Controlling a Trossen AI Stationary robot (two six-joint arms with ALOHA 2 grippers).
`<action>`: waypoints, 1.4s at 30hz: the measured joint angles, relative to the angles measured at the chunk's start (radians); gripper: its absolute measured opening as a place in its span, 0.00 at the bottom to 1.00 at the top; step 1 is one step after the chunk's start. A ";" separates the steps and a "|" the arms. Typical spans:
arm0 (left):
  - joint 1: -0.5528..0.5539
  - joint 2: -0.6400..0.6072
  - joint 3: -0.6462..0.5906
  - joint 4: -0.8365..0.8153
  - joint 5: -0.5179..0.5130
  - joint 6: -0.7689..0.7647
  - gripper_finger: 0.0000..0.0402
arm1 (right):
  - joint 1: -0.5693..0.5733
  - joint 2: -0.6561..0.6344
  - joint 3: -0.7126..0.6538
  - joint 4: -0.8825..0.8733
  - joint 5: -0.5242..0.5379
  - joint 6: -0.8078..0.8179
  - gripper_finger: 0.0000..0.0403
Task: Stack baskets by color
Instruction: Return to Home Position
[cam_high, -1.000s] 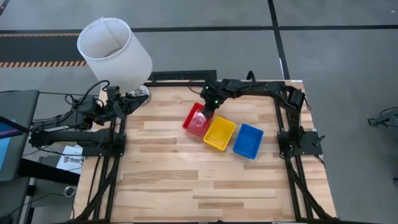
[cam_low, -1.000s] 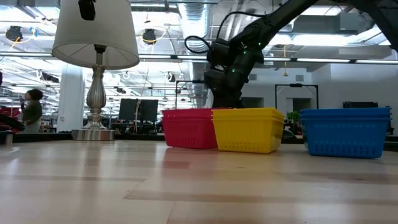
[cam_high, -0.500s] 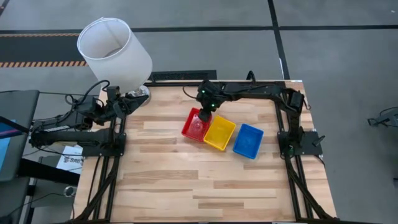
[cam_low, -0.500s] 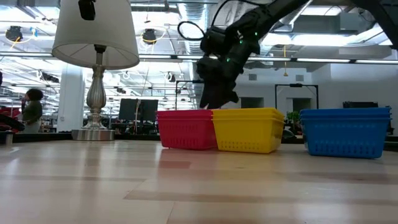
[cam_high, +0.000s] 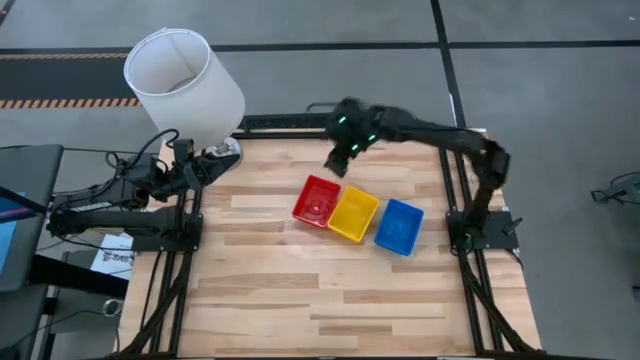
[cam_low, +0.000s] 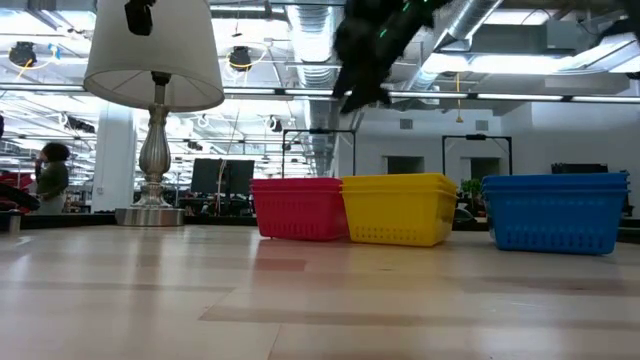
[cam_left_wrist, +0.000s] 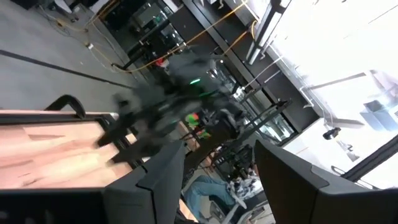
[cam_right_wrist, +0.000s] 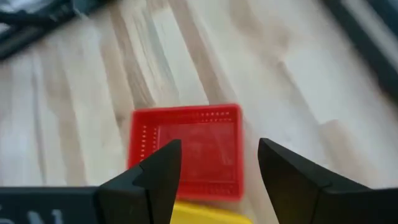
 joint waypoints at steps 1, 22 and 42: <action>0.000 0.000 0.000 0.000 -0.006 0.003 0.46 | -0.008 -0.035 0.010 -0.023 0.000 -0.010 0.58; 0.062 0.020 -0.107 -0.049 -0.045 0.293 0.46 | 0.094 -1.255 -0.518 0.150 0.204 0.033 0.58; 0.093 -0.161 -0.632 0.452 0.190 0.300 0.46 | 0.257 -1.545 -1.489 0.979 0.236 0.278 0.58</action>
